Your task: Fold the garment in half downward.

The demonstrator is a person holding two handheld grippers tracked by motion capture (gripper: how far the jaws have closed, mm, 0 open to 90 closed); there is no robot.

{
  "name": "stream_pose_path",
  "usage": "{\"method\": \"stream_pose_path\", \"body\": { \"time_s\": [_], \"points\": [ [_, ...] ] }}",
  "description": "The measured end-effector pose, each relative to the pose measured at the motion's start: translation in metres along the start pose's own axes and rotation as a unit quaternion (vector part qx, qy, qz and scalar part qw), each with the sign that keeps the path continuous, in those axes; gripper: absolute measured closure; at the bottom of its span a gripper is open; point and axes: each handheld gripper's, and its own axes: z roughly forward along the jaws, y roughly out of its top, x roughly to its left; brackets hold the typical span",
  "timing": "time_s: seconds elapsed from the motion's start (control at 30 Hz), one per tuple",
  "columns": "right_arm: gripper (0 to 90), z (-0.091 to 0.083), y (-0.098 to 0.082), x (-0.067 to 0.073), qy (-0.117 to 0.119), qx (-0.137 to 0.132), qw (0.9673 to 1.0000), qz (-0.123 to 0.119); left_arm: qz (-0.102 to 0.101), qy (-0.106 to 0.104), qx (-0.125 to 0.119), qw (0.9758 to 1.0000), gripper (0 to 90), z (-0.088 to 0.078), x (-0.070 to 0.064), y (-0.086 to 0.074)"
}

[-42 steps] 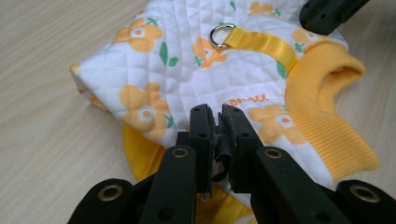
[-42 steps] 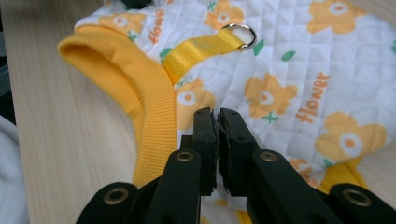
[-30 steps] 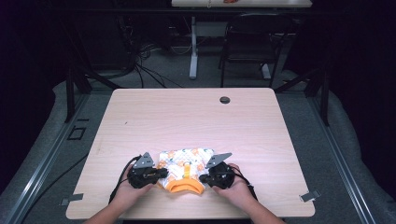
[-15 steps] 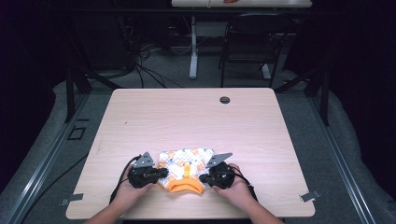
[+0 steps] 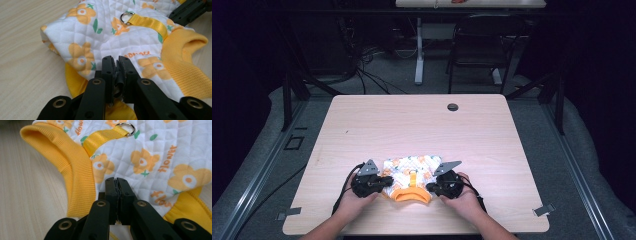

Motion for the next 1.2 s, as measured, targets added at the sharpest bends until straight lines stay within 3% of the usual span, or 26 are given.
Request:
{"method": "stream_pose_path", "body": {
  "time_s": [0.13, 0.37, 0.43, 0.53, 0.87, 1.1, 1.2],
  "points": [
    [87.7, 0.001, 0.001, -0.006, -0.001, -0.003, 1.0, 0.009, -0.013, 0.001, -0.007, 0.9999, 83.1, 0.006, 0.007, 0.003],
    [87.6, 0.004, 0.008, -0.014, -0.019, 0.005, 0.9998, 0.009, -0.005, 0.016, -0.002, 0.9999, 83.1, 0.013, 0.012, 0.012],
    [87.6, 0.005, 0.011, -0.018, -0.023, 0.002, 0.9997, 0.012, -0.017, 0.014, -0.006, 0.9997, 83.1, 0.016, 0.017, 0.013],
    [87.6, 0.008, 0.014, -0.026, -0.026, -0.001, 0.9994, 0.021, -0.012, 0.026, 0.0, 0.9996, 83.2, 0.022, 0.024, 0.021],
    [88.0, 0.014, 0.025, -0.044, -0.038, 0.001, 0.9988, 0.03, -0.006, 0.036, 0.0, 0.9993, 85.3, 0.036, 0.042, 0.033],
    [88.5, 0.023, 0.037, -0.064, -0.058, -0.006, 0.9972, 0.047, -0.025, 0.055, -0.001, 0.9982, 86.5, 0.048, 0.057, 0.043],
    [88.4, 0.026, 0.043, -0.069, -0.068, 0.002, 0.9968, 0.042, -0.025, 0.06, 0.001, 0.9979, 86.5, 0.051, 0.06, 0.047]
  ]
}}
